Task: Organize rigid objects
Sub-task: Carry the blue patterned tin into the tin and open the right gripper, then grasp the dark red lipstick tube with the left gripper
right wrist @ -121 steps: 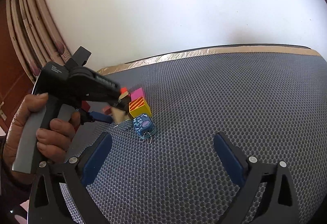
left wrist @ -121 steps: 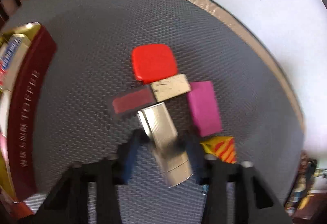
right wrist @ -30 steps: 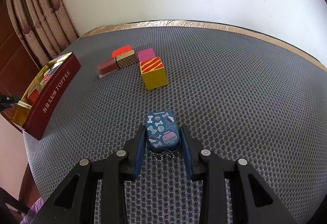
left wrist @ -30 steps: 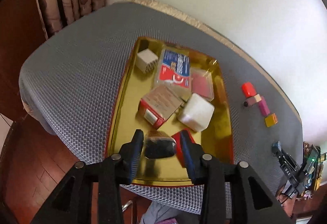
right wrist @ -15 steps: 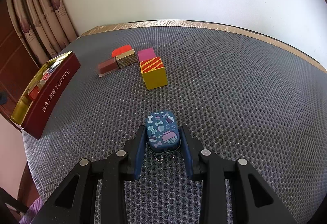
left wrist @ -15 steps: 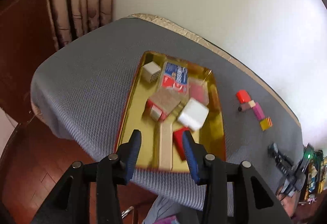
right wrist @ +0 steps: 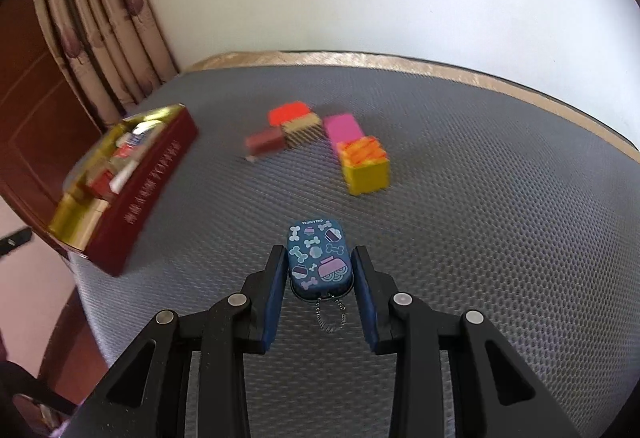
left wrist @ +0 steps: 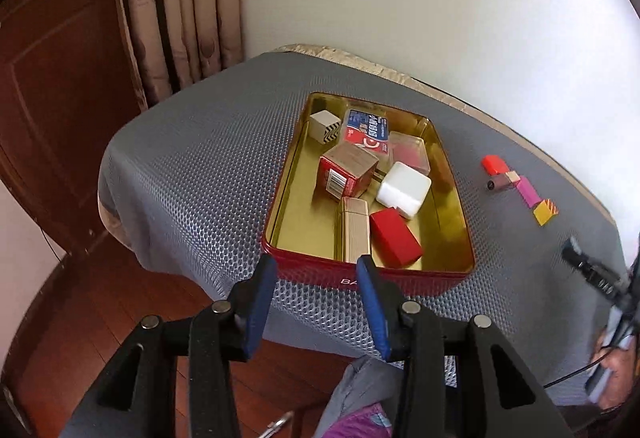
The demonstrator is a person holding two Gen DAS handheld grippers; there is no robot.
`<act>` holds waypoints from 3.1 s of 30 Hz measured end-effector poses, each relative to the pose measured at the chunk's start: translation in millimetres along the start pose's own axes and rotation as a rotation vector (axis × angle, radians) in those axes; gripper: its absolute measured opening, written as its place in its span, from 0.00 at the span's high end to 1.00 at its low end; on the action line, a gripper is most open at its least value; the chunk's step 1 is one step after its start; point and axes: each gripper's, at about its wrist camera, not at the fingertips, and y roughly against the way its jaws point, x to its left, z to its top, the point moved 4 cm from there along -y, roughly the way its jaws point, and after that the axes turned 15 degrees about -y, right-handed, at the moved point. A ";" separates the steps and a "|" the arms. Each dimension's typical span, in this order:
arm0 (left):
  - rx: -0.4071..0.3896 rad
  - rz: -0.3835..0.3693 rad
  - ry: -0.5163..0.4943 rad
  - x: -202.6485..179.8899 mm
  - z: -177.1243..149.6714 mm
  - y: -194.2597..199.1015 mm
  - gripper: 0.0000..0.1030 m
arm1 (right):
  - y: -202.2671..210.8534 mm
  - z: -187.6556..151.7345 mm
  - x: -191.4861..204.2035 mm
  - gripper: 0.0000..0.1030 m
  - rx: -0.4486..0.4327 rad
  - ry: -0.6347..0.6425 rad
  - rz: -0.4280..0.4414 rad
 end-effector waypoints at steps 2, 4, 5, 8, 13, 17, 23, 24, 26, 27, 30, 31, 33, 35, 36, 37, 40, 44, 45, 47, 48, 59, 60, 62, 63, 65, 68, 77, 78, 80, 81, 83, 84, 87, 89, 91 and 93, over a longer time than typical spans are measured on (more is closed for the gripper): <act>-0.008 0.015 -0.012 -1.7 -0.5 1.8 0.59 | 8.3 1.5 17.1 0.70 -0.006 0.007 0.038; -0.021 0.039 -0.016 0.0 0.1 5.8 0.59 | 15.9 3.5 38.8 0.70 -0.009 0.027 0.077; -0.029 0.059 -0.008 3.1 0.4 8.1 0.59 | 19.2 4.5 51.6 0.70 -0.008 0.037 0.106; -0.035 0.096 0.037 14.9 0.1 9.4 0.58 | 21.3 5.0 94.3 0.70 0.012 0.084 0.184; 0.012 0.061 0.124 32.9 -5.9 1.5 0.58 | 0.7 -9.2 176.6 0.70 0.071 0.215 0.266; 0.050 0.036 0.132 34.4 -9.3 -5.8 0.58 | -32.7 -21.7 213.4 0.70 0.120 0.268 0.259; 0.047 0.029 0.133 35.4 -10.0 -6.7 0.58 | -63.0 -33.1 230.6 0.70 0.154 0.305 0.212; 0.054 0.022 0.132 34.8 -10.3 -8.6 0.58 | -67.9 -35.5 231.5 0.70 0.160 0.316 0.200; 0.065 0.014 0.137 34.9 -10.5 -11.5 0.58 | -74.4 -39.1 231.1 0.70 0.166 0.323 0.189; 0.070 0.007 0.140 35.1 -11.0 -13.0 0.58 | -75.8 -40.2 232.7 0.70 0.166 0.323 0.182; 0.078 -0.001 0.143 35.3 -11.5 -14.8 0.58 | -80.7 -39.8 230.3 0.69 0.166 0.320 0.173; 0.079 -0.001 0.142 35.0 -11.5 -15.5 0.58 | -82.4 -38.9 229.6 0.69 0.167 0.316 0.174; 0.079 -0.002 0.139 34.3 -11.5 -15.1 0.58 | -86.2 -36.6 229.7 0.69 0.163 0.309 0.172; 0.079 -0.002 0.134 33.5 -11.6 -15.1 0.58 | -87.6 -35.8 228.0 0.68 0.165 0.302 0.170; 0.081 -0.002 0.131 32.9 -11.5 -15.7 0.58 | -87.8 -34.8 226.5 0.68 0.162 0.299 0.170; 0.083 -0.003 0.128 32.3 -11.4 -16.0 0.58 | -87.2 -34.1 225.6 0.68 0.160 0.294 0.174; 0.082 0.000 0.122 31.1 -10.8 -16.5 0.58 | -77.1 -29.0 219.6 0.65 0.128 0.268 0.204; 0.078 -0.006 0.113 29.8 -10.5 -15.3 0.58 | -48.5 -20.8 179.2 0.50 0.034 0.180 0.194; 0.078 -0.004 0.110 28.8 -10.8 -15.0 0.58 | -44.7 -20.1 168.3 0.47 0.019 0.163 0.178; 0.074 -0.005 0.098 26.1 -10.4 -14.2 0.58 | -35.9 -20.2 122.8 0.40 -0.024 0.120 0.078; 0.069 -0.013 0.083 23.2 -9.7 -12.8 0.58 | -34.2 -20.7 107.7 0.39 -0.037 0.112 0.035; -0.064 -0.191 -0.204 -58.4 16.4 24.7 0.58 | -0.4 -11.1 -109.1 0.16 -0.125 -0.024 -0.483; -0.060 -0.231 -0.225 -70.6 24.1 24.5 0.58 | 1.5 -9.5 -116.0 0.16 -0.123 -0.056 -0.467; -0.053 -0.284 -0.270 -94.0 43.1 20.9 0.58 | 7.3 -7.0 -128.7 0.16 -0.133 -0.131 -0.419; -0.057 -0.309 -0.302 -109.9 58.3 16.1 0.58 | 8.4 -6.5 -131.8 0.16 -0.135 -0.147 -0.407; -0.060 -0.348 -0.344 -134.3 83.2 4.2 0.58 | 9.7 -6.0 -135.1 0.16 -0.136 -0.163 -0.385; -0.056 -0.362 -0.454 -171.5 117.2 -23.7 0.58 | 15.5 -5.8 -136.9 0.10 -0.160 -0.170 -0.365; 0.055 -0.334 -0.659 -241.4 156.2 -125.7 0.58 | 18.7 -11.5 -134.7 0.08 -0.137 -0.194 -0.271; 0.077 -0.315 -0.687 -248.5 155.3 -137.5 0.58 | 13.6 -9.1 -132.7 0.08 -0.136 -0.194 -0.261; 0.086 -0.303 -0.714 -254.9 153.2 -147.6 0.58 | 12.6 -8.6 -131.5 0.08 -0.137 -0.194 -0.244; 0.086 -0.311 -0.719 -257.9 153.5 -150.7 0.58 | 11.4 -8.5 -131.7 0.08 -0.136 -0.194 -0.237; 0.096 -0.330 -0.724 -261.6 153.4 -155.7 0.58 | 10.6 -8.1 -131.8 0.08 -0.131 -0.196 -0.228; 0.107 -0.340 -0.729 -263.8 153.3 -160.2 0.58 | 9.5 -8.0 -131.4 0.08 -0.127 -0.196 -0.225; 0.133 -0.345 -0.734 -265.9 153.6 -175.2 0.58 | 8.1 -8.2 -130.7 0.08 -0.114 -0.191 -0.218; 0.150 -0.345 -0.732 -265.5 154.7 -182.5 0.58 | 5.1 -7.9 -129.4 0.08 -0.106 -0.188 -0.213; 0.140 -0.330 -0.729 -265.2 160.0 -189.4 0.58 | 2.6 -7.7 -128.1 0.08 -0.098 -0.186 -0.209; 0.143 -0.330 -0.719 -264.8 163.4 -193.3 0.58 | 0.4 -7.5 -127.0 0.08 -0.092 -0.185 -0.205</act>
